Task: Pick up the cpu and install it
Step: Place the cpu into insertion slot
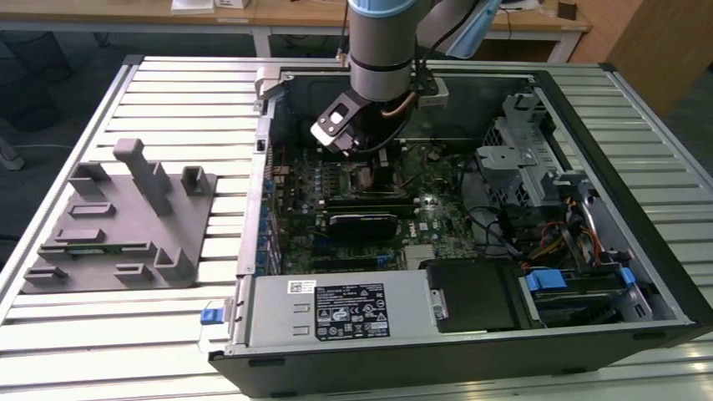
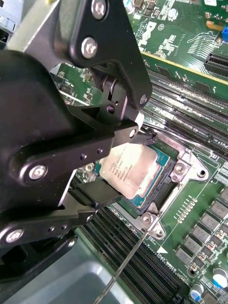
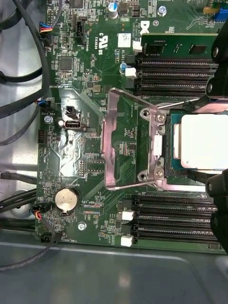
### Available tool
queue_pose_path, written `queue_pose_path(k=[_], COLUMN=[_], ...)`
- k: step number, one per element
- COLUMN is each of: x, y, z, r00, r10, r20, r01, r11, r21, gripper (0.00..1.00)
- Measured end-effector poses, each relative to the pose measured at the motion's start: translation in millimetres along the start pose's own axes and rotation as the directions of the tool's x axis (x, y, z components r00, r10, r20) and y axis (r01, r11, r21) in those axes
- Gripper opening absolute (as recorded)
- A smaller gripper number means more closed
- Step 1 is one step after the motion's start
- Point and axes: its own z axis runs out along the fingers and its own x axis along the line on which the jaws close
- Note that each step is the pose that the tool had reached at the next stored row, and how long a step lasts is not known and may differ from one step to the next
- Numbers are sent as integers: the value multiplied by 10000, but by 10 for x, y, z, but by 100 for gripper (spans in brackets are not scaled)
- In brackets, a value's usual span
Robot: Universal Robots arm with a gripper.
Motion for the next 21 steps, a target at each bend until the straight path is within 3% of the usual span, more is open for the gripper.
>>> queue_pose_path(k=[4,21], x=[0,13], y=[-3,-5], z=[13,52], r00=[9997,9998], r10=[235,193], r20=[-4,-36], r01=[-235,-193], r11=[9997,9998], r21=[3,3], gripper=[54,54])
